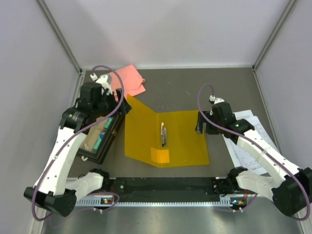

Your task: Put the files into the folder

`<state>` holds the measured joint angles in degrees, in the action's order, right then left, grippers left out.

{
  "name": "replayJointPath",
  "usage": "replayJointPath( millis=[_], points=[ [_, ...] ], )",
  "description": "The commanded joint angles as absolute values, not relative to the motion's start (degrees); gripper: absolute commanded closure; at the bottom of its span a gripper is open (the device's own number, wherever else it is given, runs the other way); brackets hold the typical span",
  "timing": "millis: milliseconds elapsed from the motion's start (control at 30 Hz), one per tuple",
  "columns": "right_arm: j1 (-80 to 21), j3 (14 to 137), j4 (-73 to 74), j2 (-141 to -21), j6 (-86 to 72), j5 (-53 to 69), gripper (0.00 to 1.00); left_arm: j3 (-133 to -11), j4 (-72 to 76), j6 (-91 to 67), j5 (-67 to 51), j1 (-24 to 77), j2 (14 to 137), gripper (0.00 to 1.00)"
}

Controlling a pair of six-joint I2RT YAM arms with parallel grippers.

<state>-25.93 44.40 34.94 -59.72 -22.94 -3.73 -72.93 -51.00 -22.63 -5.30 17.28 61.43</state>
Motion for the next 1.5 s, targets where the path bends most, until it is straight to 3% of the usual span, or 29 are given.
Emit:
replayJointPath(
  millis=[0,133,267,300,400,700,1033,1267,1467],
  points=[
    [-28.73,49.39,31.92,-60.64,-24.95,2.27,0.13,-77.88,-43.18,-28.88,-21.15,17.05,58.27,0.26],
    [-38.98,52.81,26.55,-67.4,-28.56,5.44,0.19,-74.19,-28.33,-38.57,-33.65,18.19,60.02,0.3],
    [-45.51,54.49,19.09,-74.43,-33.12,8.26,0.21,-71.9,-24.77,-40.17,-29.02,25.29,63.01,0.32],
    [-45.61,53.27,16.46,-74.97,-35.14,8.78,0.21,-71.89,-26.26,-38.43,-21.52,29.14,63.8,0.33],
    [-45.62,50.11,14.07,-75.41,-37.0,7.74,0.23,-70.33,-31.72,-35.52,-9.71,34.78,67.32,0.37],
    [-40.0,38.18,13.98,-72.08,-35.16,4.13,0.25,-51.35,-23.64,-38.24,-6.78,35.24,70.49,0.43],
    [-30.94,28.48,9.58,-72.24,-33.92,5.36,0.3,-44.39,-29.09,-38.14,4.13,35.16,72.07,0.46],
    [-31.9,35.57,10.54,-75.93,-32.79,8.96,0.44,-40.96,-24.18,-41.48,-2.26,35.33,74.35,0.5],
    [-36.12,47.25,11.16,-80.76,-32.43,11.24,0.46,-40.6,-19.07,-44.29,-4.84,37.87,75.41,0.53]
  ],
)
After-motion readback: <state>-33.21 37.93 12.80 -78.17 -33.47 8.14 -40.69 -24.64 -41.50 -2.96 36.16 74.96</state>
